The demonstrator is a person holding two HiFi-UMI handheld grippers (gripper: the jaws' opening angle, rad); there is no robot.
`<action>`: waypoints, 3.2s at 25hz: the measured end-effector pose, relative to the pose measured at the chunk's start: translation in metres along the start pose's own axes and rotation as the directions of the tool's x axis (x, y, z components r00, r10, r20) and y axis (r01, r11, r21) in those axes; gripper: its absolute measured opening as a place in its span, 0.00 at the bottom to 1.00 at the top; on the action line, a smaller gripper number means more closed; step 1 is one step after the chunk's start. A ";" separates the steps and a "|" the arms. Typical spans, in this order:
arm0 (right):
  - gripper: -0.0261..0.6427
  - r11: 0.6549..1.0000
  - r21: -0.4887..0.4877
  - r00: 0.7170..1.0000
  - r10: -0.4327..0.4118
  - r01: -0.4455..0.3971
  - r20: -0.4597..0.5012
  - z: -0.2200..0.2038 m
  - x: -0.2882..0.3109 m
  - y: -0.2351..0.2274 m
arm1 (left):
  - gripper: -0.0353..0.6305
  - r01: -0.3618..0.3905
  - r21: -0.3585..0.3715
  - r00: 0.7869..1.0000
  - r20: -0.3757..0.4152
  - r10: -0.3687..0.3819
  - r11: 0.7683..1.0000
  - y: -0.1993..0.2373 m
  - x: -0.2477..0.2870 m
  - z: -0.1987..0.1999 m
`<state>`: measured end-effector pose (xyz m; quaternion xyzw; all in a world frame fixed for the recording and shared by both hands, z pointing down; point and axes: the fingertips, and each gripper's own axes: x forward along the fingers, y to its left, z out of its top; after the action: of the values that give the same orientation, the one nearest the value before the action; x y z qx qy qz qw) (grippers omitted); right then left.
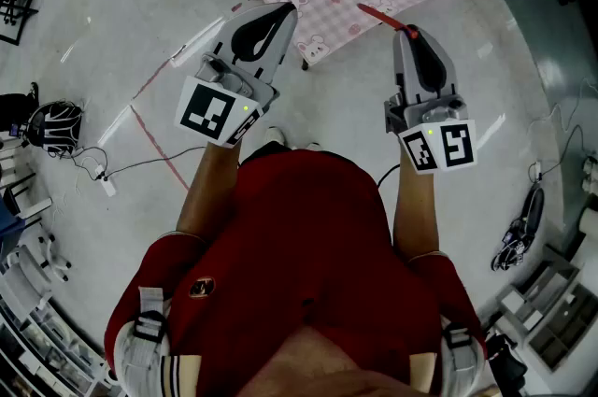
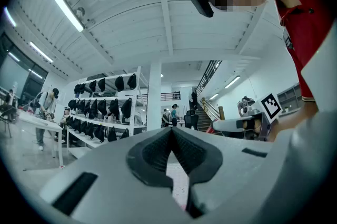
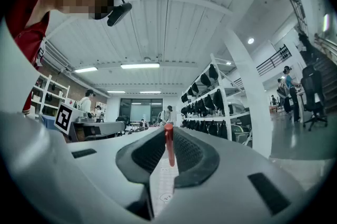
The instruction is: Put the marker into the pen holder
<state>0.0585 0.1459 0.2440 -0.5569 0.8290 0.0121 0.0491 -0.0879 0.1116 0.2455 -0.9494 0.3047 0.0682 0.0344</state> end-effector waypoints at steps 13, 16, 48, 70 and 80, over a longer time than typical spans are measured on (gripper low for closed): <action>0.10 0.996 0.027 0.996 -0.085 0.086 -0.023 -0.013 0.016 0.029 | 0.06 0.066 -0.029 0.998 0.014 -0.065 0.997 0.039 -0.030 -0.003; 0.10 0.994 0.015 0.994 -0.109 0.110 -0.022 -0.016 0.019 0.039 | 0.06 0.079 -0.024 0.997 0.015 -0.079 0.997 0.045 -0.040 -0.006; 0.10 0.999 -0.032 0.997 0.006 -0.009 -0.075 -0.072 0.176 -0.125 | 0.06 -0.078 -0.004 0.997 -0.028 0.078 0.997 0.143 0.121 -0.048; 0.10 0.984 -0.039 0.952 0.158 -0.174 -0.261 -0.180 0.295 -0.198 | 0.06 -0.208 -0.036 0.971 -0.125 0.203 0.977 0.201 0.222 -0.117; 0.10 0.993 -0.029 0.930 0.099 -0.116 -0.355 -0.227 0.318 -0.208 | 0.06 -0.155 -0.059 0.976 -0.164 0.144 0.986 0.214 0.225 -0.135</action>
<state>0.1159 -0.2431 0.4468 -0.5048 0.8531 -0.0650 -0.1149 -0.0167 -0.2057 0.3401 -0.9268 0.3743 0.0052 -0.0292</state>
